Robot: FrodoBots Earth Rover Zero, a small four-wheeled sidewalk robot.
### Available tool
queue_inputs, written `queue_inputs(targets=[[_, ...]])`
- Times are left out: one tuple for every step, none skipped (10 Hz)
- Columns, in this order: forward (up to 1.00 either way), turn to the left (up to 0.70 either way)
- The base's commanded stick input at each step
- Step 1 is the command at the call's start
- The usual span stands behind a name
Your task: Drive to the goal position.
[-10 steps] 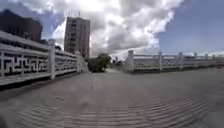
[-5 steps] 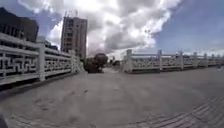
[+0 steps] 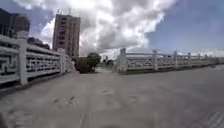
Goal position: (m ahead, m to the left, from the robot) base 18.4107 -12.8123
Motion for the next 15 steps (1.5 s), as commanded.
queue_inputs(targets=[[0.70, -0.14], [0.70, -0.14], [0.70, -0.14], [0.70, -0.14], [0.70, -0.14], [0.70, -0.14], [0.70, -0.14], [0.70, -0.14], [0.70, -0.14], [0.70, -0.14], [0.70, -0.14], [0.70, -0.14], [0.70, -0.14], [0.70, -0.14], [0.70, -0.14]])
